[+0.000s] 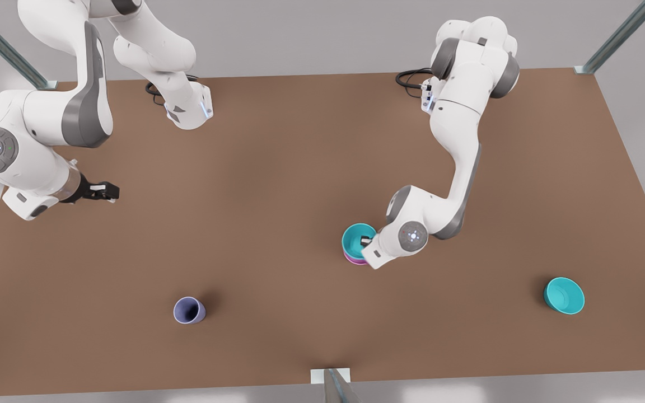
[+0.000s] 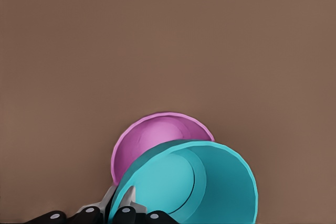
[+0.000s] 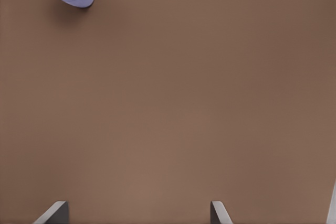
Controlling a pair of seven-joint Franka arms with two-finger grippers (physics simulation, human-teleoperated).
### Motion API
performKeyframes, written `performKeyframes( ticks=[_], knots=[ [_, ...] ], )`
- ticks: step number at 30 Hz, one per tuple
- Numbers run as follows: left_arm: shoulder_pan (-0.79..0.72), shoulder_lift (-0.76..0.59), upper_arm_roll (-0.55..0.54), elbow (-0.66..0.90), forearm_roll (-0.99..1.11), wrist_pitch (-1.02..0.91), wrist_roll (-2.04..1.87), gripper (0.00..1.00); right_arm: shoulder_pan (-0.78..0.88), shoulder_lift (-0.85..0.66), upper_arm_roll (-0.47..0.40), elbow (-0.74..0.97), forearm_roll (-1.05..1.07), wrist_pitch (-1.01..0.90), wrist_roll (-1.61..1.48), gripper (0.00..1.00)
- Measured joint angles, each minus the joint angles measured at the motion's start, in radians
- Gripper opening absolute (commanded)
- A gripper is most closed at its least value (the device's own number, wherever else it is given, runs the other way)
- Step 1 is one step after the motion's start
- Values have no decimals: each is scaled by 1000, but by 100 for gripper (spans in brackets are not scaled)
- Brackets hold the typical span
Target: Stack the blue bowl on the pink bowl
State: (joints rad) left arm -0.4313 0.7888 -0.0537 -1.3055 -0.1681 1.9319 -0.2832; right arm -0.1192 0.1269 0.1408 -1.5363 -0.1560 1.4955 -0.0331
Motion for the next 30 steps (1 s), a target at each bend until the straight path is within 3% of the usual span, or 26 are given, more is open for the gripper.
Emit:
performKeyframes(
  ticks=[15,16,18,19,21,23,27,30],
  knots=[
    [43,13,-62,-24,9,36,-254,21,1,6,0,6,1,10,-46,100],
    [44,13,-63,-27,8,38,-264,44,1,6,0,6,1,11,-48,100],
    [49,13,-65,-34,2,41,-279,75,1,6,0,7,1,11,-52,100],
    [61,13,-76,-38,-1,43,-283,100,1,6,0,7,1,11,-53,100],
    [100,-12,-100,-39,-1,30,-287,100,1,6,0,7,1,11,-56,100],
    [173,-144,-104,-5,36,-60,-296,100,1,6,0,7,1,11,-59,100],
    [243,-280,-100,246,139,-361,-282,100,1,7,1,8,1,11,-64,100],
    [294,-430,-82,194,218,-520,-206,100,1,8,1,8,2,11,-66,100]
  ],
)
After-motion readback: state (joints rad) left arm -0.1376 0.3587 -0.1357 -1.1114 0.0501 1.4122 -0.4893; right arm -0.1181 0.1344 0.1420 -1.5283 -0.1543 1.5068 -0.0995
